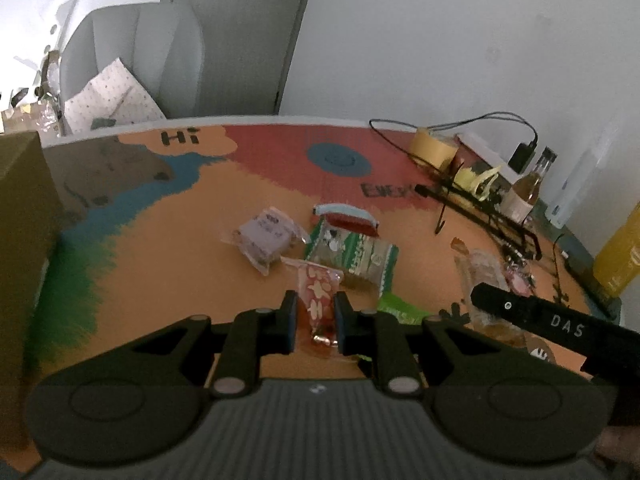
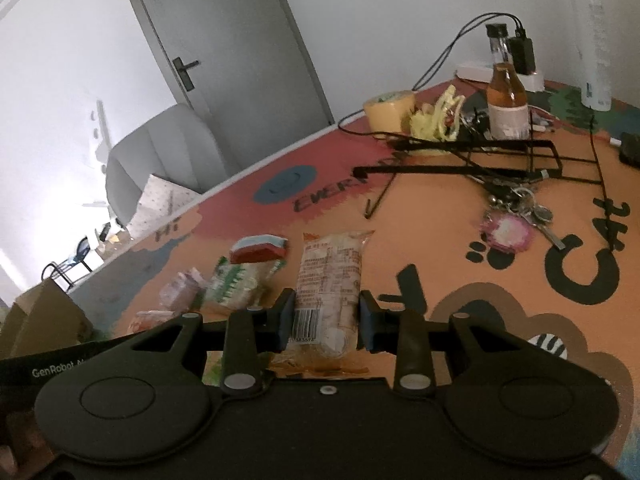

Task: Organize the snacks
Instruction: 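Grasp the clear red-filled packet with left gripper while right grasps long bread packet, then carry the red-filled packet and bread packet over the cardboard box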

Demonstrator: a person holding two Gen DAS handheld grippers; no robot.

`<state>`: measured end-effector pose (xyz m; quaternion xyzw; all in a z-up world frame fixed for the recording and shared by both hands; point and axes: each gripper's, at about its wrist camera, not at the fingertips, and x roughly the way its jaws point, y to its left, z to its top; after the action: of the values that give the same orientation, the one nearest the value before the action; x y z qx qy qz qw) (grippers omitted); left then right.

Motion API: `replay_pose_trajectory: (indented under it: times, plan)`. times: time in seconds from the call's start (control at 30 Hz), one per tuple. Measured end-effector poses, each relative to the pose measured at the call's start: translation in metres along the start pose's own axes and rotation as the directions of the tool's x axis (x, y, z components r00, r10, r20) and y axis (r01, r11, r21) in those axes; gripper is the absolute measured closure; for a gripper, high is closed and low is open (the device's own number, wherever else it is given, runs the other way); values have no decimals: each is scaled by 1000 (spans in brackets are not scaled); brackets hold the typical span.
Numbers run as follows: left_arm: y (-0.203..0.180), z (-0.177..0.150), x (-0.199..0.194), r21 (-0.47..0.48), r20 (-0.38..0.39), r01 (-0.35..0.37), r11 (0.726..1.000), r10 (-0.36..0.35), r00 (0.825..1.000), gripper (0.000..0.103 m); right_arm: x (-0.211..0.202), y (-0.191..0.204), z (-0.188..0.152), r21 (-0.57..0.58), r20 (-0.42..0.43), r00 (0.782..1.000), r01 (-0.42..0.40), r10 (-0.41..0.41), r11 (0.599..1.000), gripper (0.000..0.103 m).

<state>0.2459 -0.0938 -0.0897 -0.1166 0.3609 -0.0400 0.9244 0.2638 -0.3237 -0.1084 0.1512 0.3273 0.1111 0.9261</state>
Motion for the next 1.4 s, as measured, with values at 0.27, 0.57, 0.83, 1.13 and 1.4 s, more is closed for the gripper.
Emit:
replay_pose_trajectory:
  times: [0.27, 0.57, 0.83, 1.13, 1.4]
  plan:
    - [12, 8, -24, -12, 52, -3, 1000, 4, 999, 86, -11, 29, 3, -33, 20, 999, -46, 46, 998, 71]
    - [35, 19, -51, -36, 109, -30, 999, 34, 994, 86, -17, 67, 4, -69, 33, 993, -111, 114, 991, 71]
    - [62, 26, -71, -74, 143, -67, 995, 77, 987, 86, -15, 100, 5, -109, 23, 986, -162, 166, 981, 71]
    - [96, 30, -95, -111, 172, -109, 988, 128, 977, 86, -7, 132, 3, -143, 7, 978, -206, 209, 968, 71]
    - [130, 31, -111, -150, 181, -154, 977, 180, 967, 86, -2, 169, -1, -184, -14, 969, -245, 247, 952, 71]
